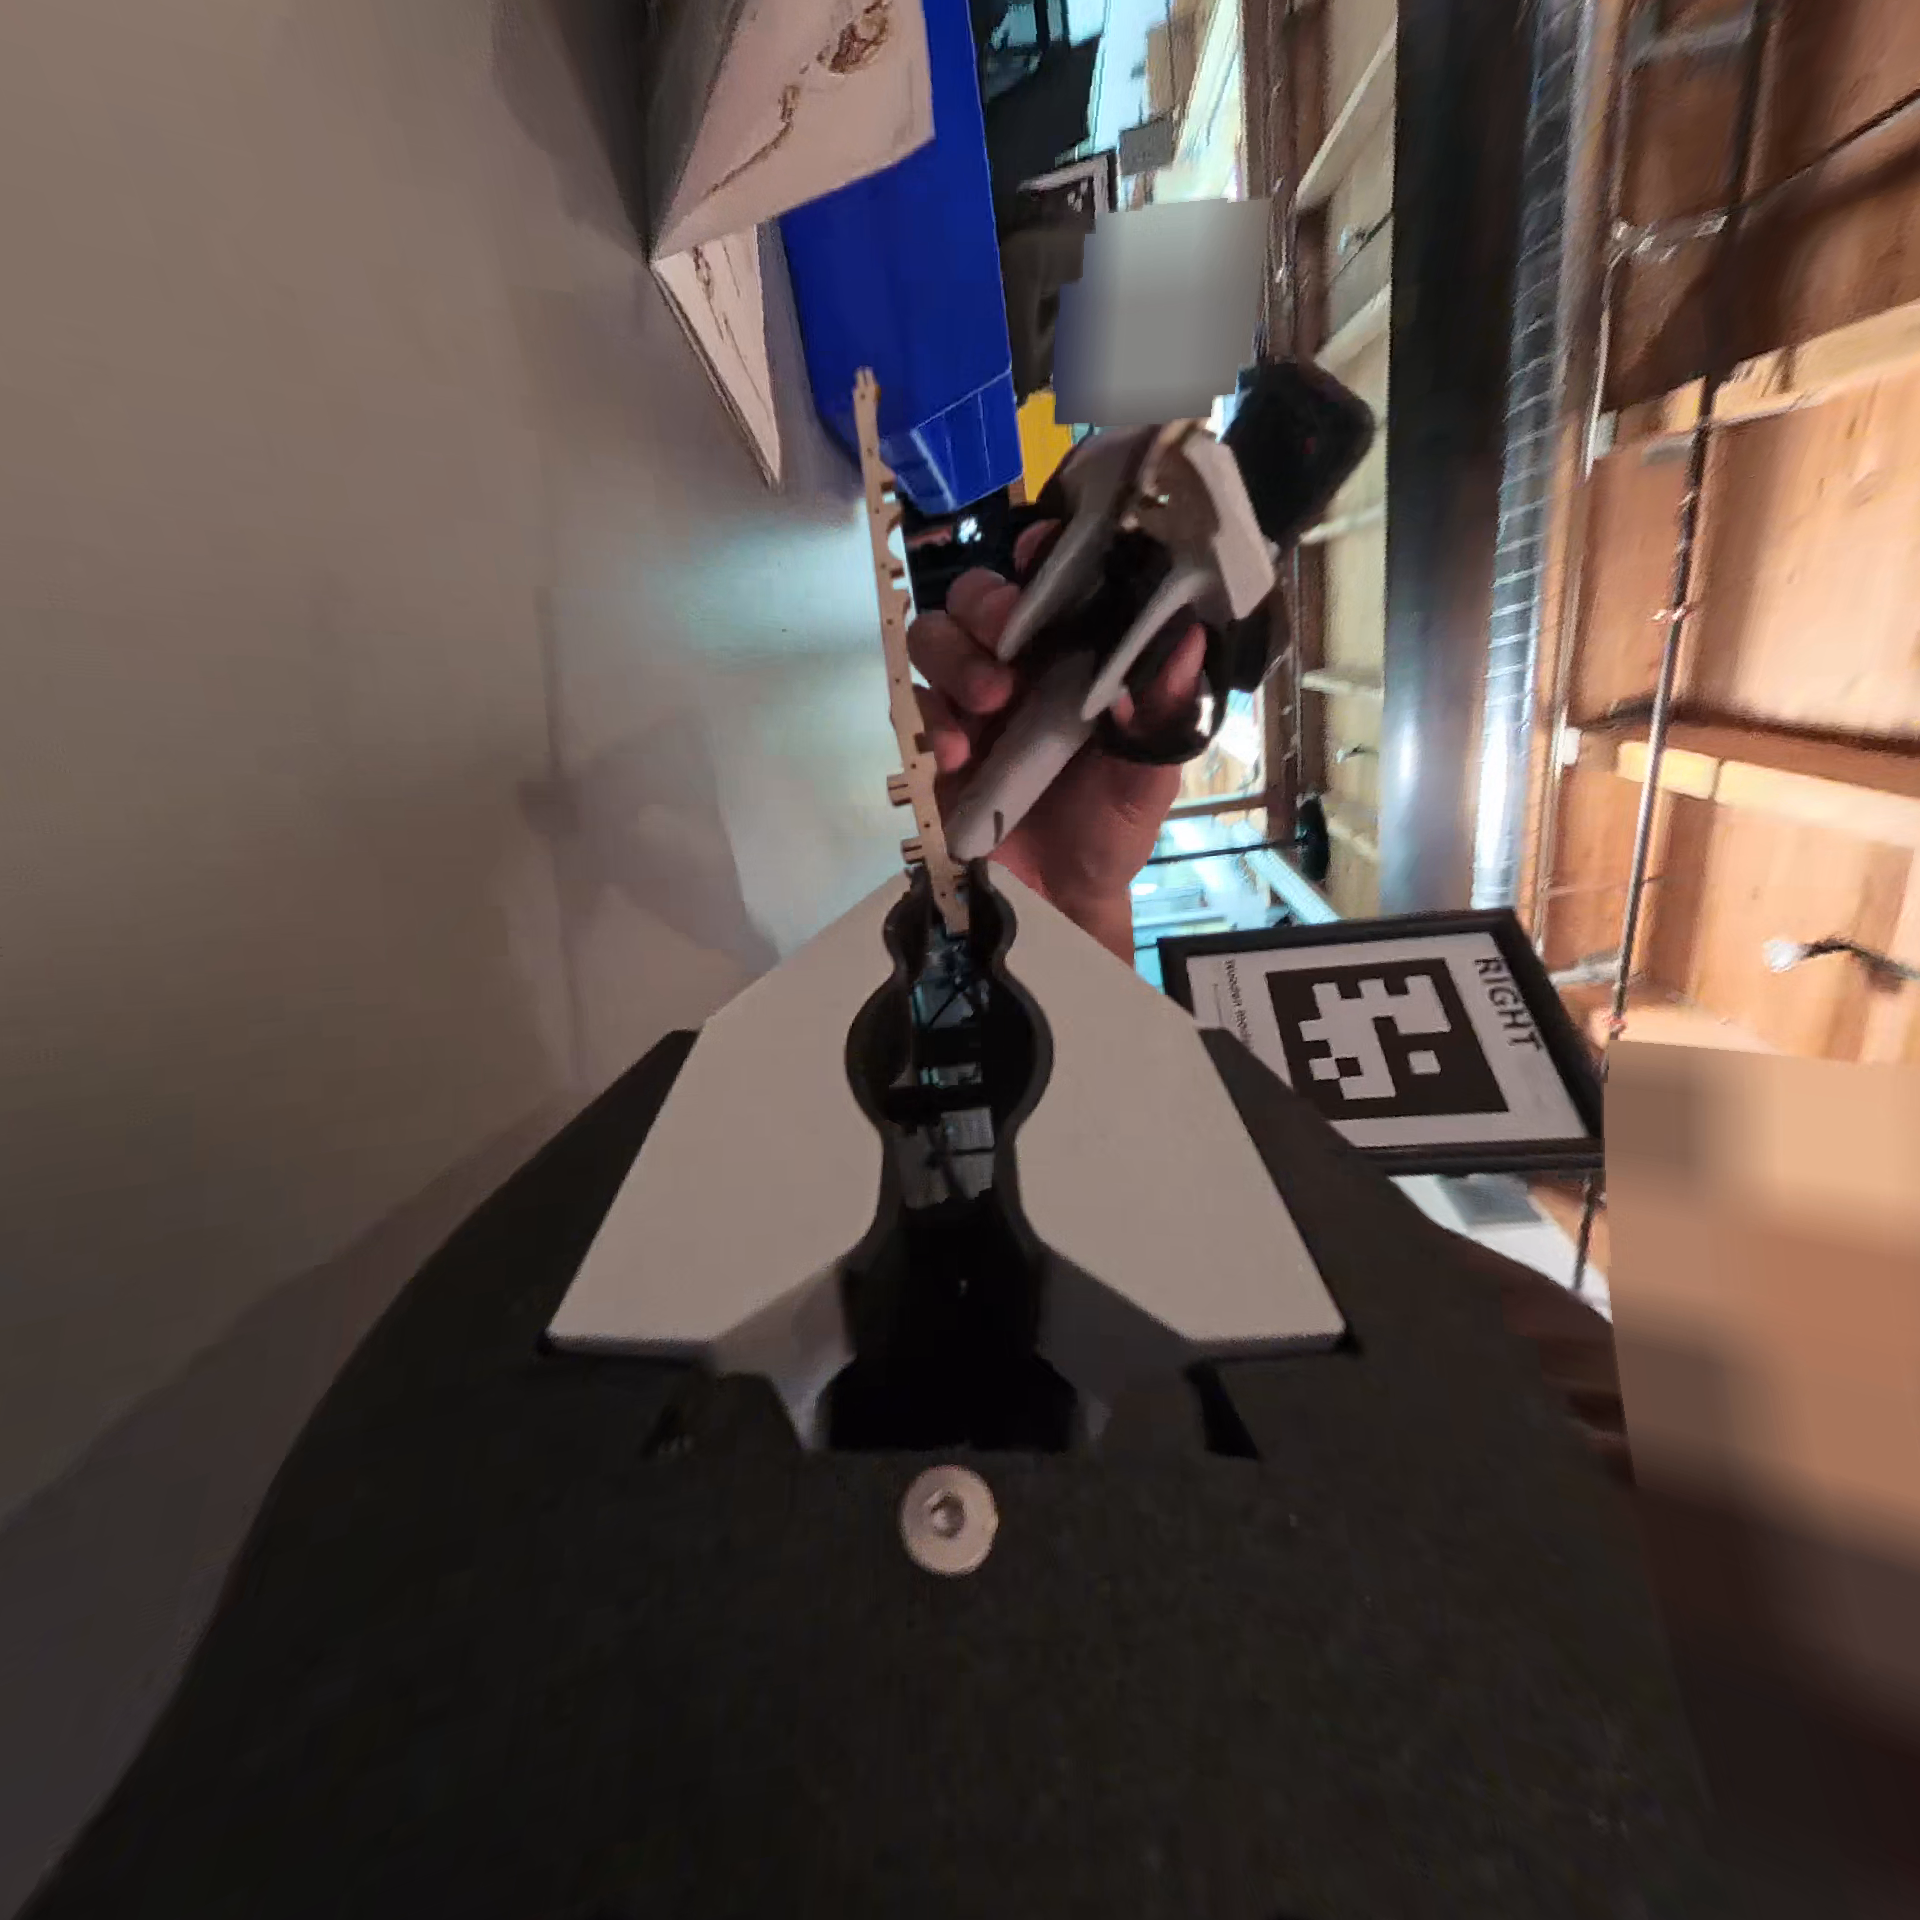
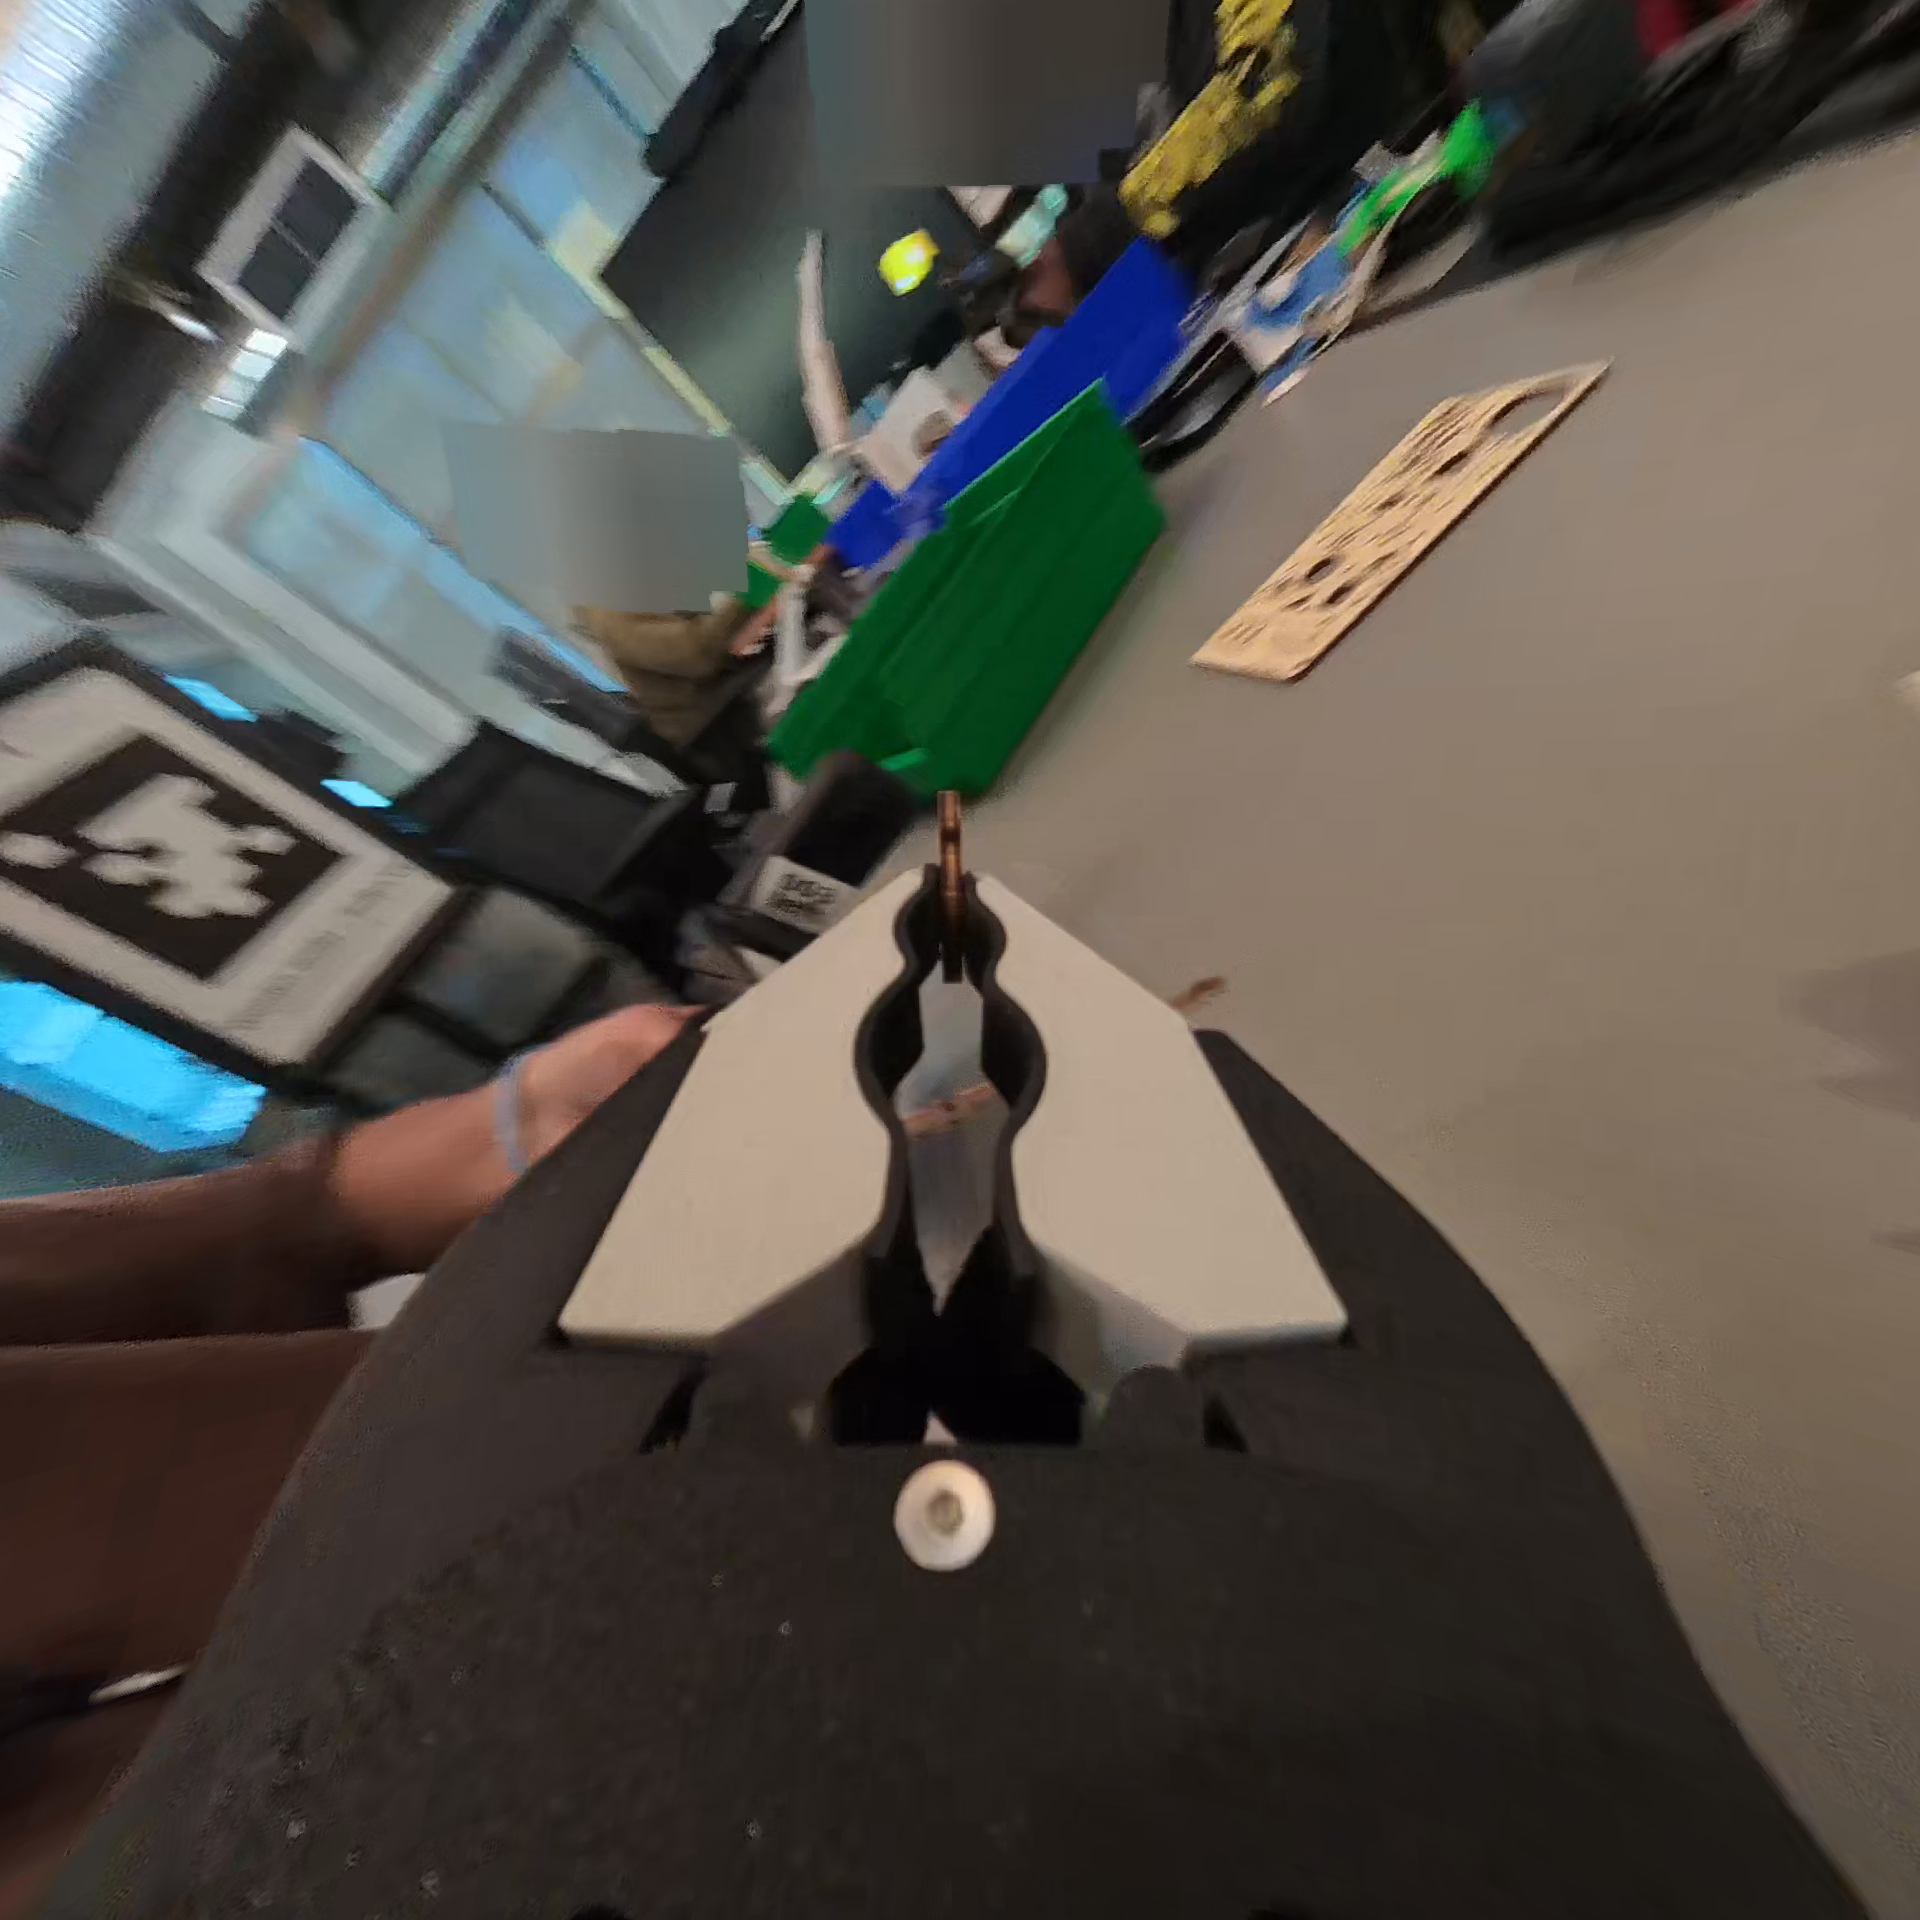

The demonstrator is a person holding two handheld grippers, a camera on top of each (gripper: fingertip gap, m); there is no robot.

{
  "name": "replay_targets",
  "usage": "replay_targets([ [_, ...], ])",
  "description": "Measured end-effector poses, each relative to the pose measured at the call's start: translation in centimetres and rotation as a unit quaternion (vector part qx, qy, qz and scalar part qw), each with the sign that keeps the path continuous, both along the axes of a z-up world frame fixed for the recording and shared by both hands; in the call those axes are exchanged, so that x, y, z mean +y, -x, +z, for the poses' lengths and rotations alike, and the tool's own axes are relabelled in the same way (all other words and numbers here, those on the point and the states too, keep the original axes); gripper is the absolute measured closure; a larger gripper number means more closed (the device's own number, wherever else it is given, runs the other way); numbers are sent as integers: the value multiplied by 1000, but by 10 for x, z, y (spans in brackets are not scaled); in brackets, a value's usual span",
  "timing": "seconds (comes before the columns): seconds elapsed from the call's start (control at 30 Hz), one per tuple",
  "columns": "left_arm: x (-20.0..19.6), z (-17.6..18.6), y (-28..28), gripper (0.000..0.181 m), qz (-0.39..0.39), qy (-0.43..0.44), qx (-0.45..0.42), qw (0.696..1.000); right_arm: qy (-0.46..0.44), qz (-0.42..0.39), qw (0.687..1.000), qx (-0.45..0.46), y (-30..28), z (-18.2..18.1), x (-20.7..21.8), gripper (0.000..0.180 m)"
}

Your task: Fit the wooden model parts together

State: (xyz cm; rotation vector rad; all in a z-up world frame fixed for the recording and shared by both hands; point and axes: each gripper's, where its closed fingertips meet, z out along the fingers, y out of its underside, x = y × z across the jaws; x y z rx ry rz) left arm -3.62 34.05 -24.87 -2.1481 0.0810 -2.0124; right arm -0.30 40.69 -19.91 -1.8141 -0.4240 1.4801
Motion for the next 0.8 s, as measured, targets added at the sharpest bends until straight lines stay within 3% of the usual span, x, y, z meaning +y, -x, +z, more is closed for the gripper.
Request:
replay_targets([
  [0.1, -12, 1, 1, 177, 7, 22, -13, 1000, 61, 33, 997, -18, 4, -25, -10, 178],
  [0.43, -5, -38, 15, 177, 63, 80, 41, 994, 10, 64, 986, -155, 25, -85, -15, 178],
  [0.8, -3, -48, 15, 176, 64, 100, 48, 992, 25, 61, 977, -201, 34, -105, -9, 178],
])
